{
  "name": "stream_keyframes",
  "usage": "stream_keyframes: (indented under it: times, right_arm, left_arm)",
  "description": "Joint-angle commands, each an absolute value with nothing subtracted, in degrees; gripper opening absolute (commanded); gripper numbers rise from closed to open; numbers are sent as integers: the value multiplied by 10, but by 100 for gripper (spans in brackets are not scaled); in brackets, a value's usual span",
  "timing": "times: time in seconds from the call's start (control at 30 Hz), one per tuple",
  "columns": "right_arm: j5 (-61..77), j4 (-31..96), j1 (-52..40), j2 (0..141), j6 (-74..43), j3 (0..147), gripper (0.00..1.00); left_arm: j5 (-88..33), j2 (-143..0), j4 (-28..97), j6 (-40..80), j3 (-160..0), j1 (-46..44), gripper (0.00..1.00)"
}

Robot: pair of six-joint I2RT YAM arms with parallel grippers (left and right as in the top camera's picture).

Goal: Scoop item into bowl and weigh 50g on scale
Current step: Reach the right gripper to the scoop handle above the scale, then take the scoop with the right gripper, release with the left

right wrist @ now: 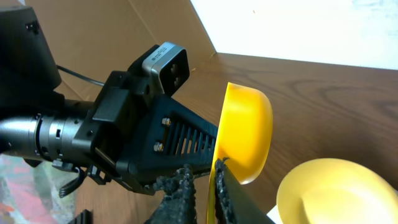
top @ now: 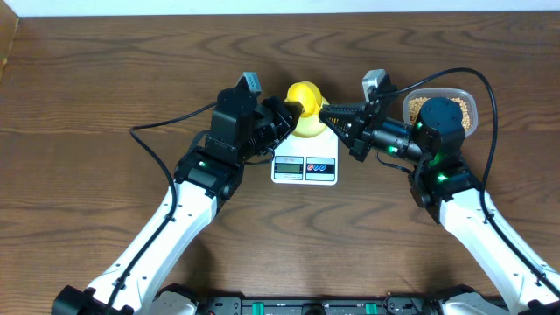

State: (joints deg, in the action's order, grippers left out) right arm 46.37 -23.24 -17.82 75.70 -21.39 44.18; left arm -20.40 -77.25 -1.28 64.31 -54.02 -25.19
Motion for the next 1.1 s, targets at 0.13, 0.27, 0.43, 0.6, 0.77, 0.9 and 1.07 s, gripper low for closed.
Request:
stream_keyframes:
  times: [0.13, 0.27, 0.43, 0.6, 0.77, 0.9, 1.07]
  right_arm:
    - [454, -225, -182, 761, -212, 453, 2]
    - [453, -225, -182, 761, -212, 453, 1]
    - [444, -225, -182, 761, -212, 453, 1]
    - [436, -234, -174, 761, -228, 453, 1]
    - [436, -232, -147, 761, -254, 453, 1]
    - [436, -223, -121, 761, -277, 453, 1]
    - [436, -176, -100, 761, -278, 461, 1]
  left_arm:
    - [-203, -775, -13, 642, -543, -254, 8]
    - [-203, -775, -13, 642, -543, -254, 8]
    - [-199, -775, -13, 642, -543, -254, 36]
    - [-199, -775, -23, 641, -543, -251, 61]
    - [-205, -773, -30, 595, -543, -239, 57]
    - [-214, -760, -35, 479, -548, -240, 55]
    - [-181, -741, 9, 433, -559, -238, 55]
